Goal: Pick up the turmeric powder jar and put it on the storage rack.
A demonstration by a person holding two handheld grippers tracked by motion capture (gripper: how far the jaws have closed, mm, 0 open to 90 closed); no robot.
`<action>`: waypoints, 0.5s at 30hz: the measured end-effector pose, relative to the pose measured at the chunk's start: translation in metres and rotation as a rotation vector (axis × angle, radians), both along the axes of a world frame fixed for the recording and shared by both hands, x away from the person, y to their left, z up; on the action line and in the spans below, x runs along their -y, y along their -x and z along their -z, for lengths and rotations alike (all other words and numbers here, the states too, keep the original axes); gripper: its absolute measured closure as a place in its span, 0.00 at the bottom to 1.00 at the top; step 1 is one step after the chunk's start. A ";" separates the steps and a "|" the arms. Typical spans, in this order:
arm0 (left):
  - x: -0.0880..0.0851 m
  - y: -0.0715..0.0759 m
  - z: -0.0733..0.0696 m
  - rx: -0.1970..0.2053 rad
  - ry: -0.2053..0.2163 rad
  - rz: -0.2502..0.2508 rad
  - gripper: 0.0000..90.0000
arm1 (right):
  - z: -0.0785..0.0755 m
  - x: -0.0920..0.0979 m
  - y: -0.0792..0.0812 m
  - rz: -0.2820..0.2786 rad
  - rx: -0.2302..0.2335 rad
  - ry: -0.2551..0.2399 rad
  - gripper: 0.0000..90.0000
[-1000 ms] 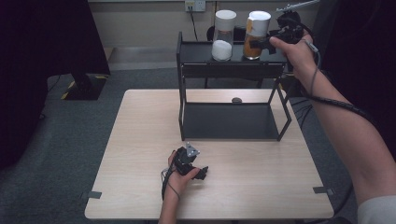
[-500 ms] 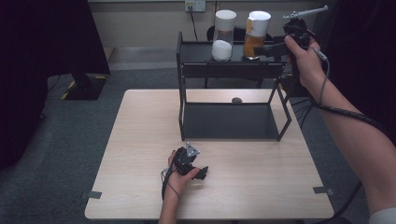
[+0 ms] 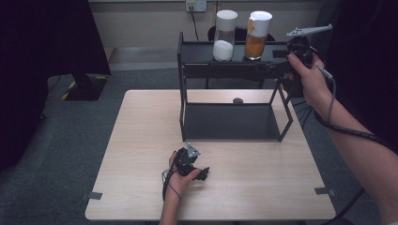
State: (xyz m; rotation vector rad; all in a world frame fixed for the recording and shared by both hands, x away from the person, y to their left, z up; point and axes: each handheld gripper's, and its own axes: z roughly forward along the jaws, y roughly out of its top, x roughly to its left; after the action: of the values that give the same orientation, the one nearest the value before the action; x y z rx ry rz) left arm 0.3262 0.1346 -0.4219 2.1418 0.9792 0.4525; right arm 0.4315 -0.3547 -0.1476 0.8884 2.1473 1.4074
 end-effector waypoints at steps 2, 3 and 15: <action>0.000 0.000 0.000 0.000 0.000 0.000 0.00 | 0.006 0.001 0.004 -0.016 0.001 -0.001 0.01; 0.000 0.000 0.000 0.000 0.000 0.000 0.00 | 0.008 0.001 0.006 -0.024 0.000 0.001 0.01; 0.000 0.000 0.000 0.002 -0.002 0.001 0.00 | 0.058 0.008 0.031 -0.086 -0.005 -0.010 0.01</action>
State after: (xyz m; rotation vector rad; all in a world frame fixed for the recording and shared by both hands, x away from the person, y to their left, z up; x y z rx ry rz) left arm 0.3261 0.1346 -0.4221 2.1426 0.9771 0.4555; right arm 0.4003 -0.3623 -0.2061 0.8131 2.2080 1.4599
